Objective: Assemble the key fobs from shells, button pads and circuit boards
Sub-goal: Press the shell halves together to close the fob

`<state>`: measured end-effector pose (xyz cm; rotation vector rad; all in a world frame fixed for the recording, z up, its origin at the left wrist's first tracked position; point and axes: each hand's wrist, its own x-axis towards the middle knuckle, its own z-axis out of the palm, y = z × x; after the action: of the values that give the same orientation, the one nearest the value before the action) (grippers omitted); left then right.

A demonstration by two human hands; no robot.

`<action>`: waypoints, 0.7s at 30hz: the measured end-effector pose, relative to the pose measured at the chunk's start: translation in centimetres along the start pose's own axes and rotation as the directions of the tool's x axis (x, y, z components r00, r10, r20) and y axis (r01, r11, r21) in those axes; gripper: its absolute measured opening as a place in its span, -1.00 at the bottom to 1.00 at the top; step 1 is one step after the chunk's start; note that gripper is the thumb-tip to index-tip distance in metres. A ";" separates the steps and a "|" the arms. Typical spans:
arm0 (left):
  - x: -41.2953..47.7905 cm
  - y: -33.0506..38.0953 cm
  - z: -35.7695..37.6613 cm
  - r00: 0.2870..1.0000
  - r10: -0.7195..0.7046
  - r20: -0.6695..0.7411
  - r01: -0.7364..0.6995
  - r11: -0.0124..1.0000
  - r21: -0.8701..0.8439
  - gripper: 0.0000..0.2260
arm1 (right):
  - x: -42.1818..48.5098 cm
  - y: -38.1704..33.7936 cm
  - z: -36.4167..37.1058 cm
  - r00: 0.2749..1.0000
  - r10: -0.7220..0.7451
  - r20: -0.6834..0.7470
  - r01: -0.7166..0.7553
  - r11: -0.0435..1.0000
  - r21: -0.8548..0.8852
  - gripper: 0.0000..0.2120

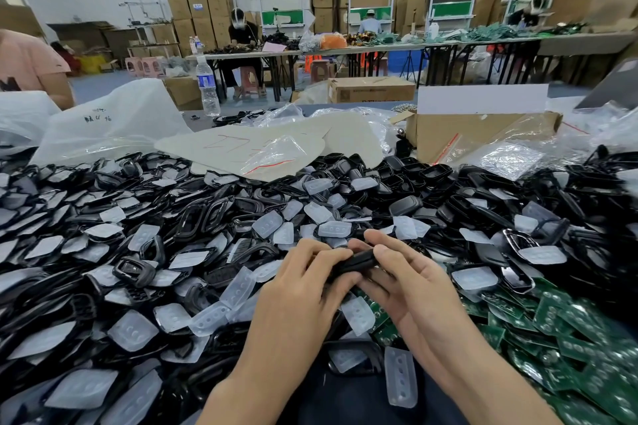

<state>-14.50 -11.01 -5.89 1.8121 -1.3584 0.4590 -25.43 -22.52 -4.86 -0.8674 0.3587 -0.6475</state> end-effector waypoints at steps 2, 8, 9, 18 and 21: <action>0.0 0.0 0.2 0.999 -0.026 -0.022 0.025 1.000 -0.017 -0.73 | -0.2 0.1 0.2 1.000 -0.012 -0.005 0.012 1.000 -0.021 -0.80; 0.1 0.0 0.8 0.992 -0.060 -0.113 0.058 0.998 -0.023 -0.70 | -0.5 0.2 1.1 0.998 -0.053 -0.027 0.051 0.997 -0.049 -0.64; 0.1 0.1 0.8 0.990 -0.061 -0.125 0.058 0.998 -0.027 -0.70 | -0.5 0.2 1.1 0.998 -0.053 -0.029 0.052 0.998 -0.046 -0.63; 0.5 0.2 0.9 0.988 -0.020 -0.151 0.022 1.000 0.009 -0.73 | -0.5 0.2 1.0 0.999 0.003 -0.049 -0.002 1.000 0.015 -0.70; 0.5 0.0 1.0 0.987 -0.001 -0.159 0.006 1.000 0.030 -0.76 | -0.5 0.1 0.9 0.999 0.018 -0.037 -0.017 1.000 0.022 -0.86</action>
<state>-14.46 -12.07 -6.16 1.7624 -1.2443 0.6123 -25.24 -21.62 -4.40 -0.8316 0.3919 -0.6507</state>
